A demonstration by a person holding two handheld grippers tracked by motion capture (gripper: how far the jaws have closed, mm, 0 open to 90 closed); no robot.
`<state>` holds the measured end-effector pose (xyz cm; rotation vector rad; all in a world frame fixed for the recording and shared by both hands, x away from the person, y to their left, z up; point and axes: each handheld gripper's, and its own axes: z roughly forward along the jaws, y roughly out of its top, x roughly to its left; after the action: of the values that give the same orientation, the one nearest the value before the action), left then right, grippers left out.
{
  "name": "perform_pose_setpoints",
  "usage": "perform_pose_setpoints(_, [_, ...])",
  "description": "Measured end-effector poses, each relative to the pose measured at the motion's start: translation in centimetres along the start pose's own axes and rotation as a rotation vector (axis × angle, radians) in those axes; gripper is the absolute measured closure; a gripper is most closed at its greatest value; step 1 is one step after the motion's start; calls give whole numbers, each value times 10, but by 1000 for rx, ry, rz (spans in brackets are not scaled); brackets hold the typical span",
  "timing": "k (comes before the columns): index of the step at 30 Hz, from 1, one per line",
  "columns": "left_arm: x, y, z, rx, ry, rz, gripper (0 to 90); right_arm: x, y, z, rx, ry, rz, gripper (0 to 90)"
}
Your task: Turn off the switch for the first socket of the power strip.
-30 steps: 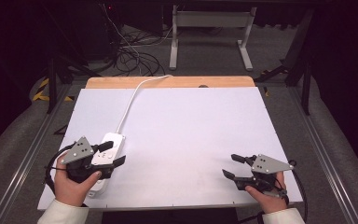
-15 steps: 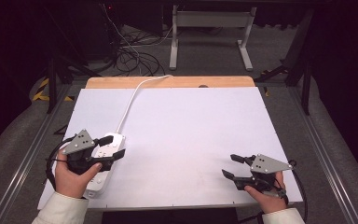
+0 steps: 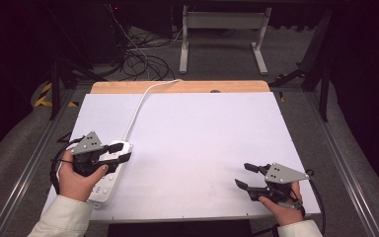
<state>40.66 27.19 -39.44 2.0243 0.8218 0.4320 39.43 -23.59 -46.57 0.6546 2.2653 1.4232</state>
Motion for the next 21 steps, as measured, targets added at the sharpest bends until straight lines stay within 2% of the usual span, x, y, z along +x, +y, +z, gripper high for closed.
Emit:
perform_pose_setpoints(1, [1, 1, 0, 18, -9, 2, 564, 0, 0, 0, 0, 0, 0, 374])
perform_pose_setpoints(2, [2, 3, 1, 32, -7, 13, 621, 0, 0, 0, -1, 3, 1, 374])
perform_pose_setpoints(3, [3, 4, 1, 47, -6, 17, 621, 0, 0, 0, -1, 3, 1, 374])
perform_pose_setpoints(4, [5, 7, 1, 67, -13, -1, 683, 0, 0, 0, -3, 6, 5, 374])
perform_pose_setpoints(6, [8, 11, 1, 86, -17, -15, 741, -1, -1, 0, -1, 6, 4, 374])
perform_pose_setpoints(8, [9, 13, 1, 95, -12, -21, 795, -1, -1, 0, 0, 7, 5, 374])
perform_pose_setpoints(10, [12, 16, 2, 123, -5, -15, 846, -1, -1, 0, -1, 8, 5, 374])
perform_pose_setpoints(12, [13, 19, 4, 145, -12, -26, 897, -1, -1, 0, -1, 9, 7, 374])
perform_pose_setpoints(15, [15, 22, 8, 176, 4, -24, 899, -1, -1, 0, -7, 8, 13, 374])
perform_pose_setpoints(19, [20, 26, 18, 233, 14, -46, 900, -1, -1, 0, -9, 9, 13, 374])
perform_pose_setpoints(21, [22, 25, 20, 246, 12, -52, 900, -1, -1, 0, -9, 10, 13, 374])
